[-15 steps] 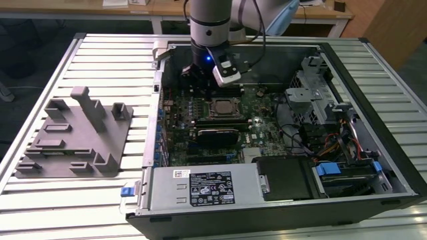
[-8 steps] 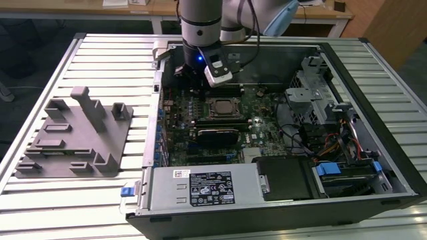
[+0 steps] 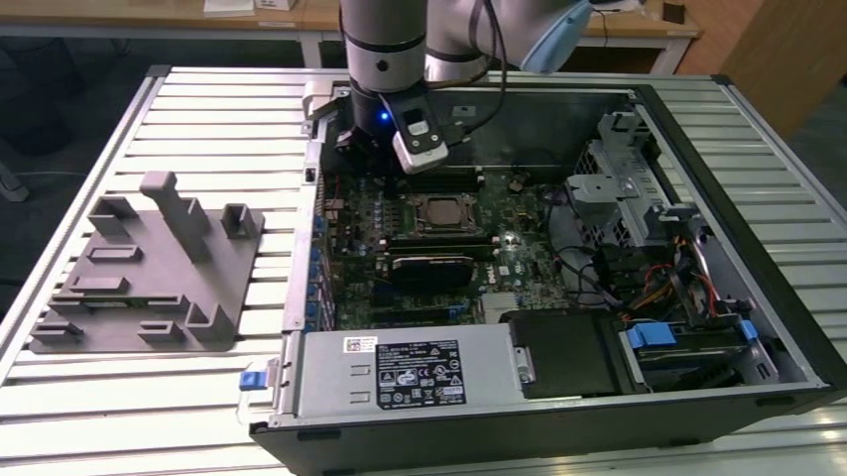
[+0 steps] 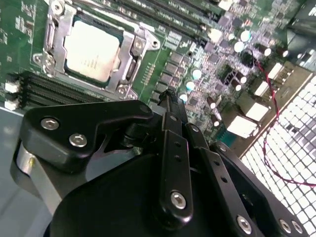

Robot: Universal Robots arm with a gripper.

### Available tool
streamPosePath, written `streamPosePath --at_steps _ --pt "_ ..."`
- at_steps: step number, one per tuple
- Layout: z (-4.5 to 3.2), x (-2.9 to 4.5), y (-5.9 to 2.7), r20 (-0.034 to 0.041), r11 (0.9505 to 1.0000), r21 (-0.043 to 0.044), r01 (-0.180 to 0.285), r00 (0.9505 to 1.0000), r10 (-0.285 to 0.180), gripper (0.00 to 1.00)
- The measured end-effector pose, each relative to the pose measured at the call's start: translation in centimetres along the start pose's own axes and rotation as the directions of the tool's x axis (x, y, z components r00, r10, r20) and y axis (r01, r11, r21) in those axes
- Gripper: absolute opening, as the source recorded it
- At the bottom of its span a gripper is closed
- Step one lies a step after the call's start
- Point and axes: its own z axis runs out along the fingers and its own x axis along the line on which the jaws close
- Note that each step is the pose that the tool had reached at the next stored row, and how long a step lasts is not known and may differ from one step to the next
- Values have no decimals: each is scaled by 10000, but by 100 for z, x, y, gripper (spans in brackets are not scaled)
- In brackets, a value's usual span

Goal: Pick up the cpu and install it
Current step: 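Install the first cpu locking lever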

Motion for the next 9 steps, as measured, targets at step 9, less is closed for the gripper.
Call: streamPosePath --at_steps 9 --pt "-1 23 -5 -88 9971 -763 -19 10000 12 11"
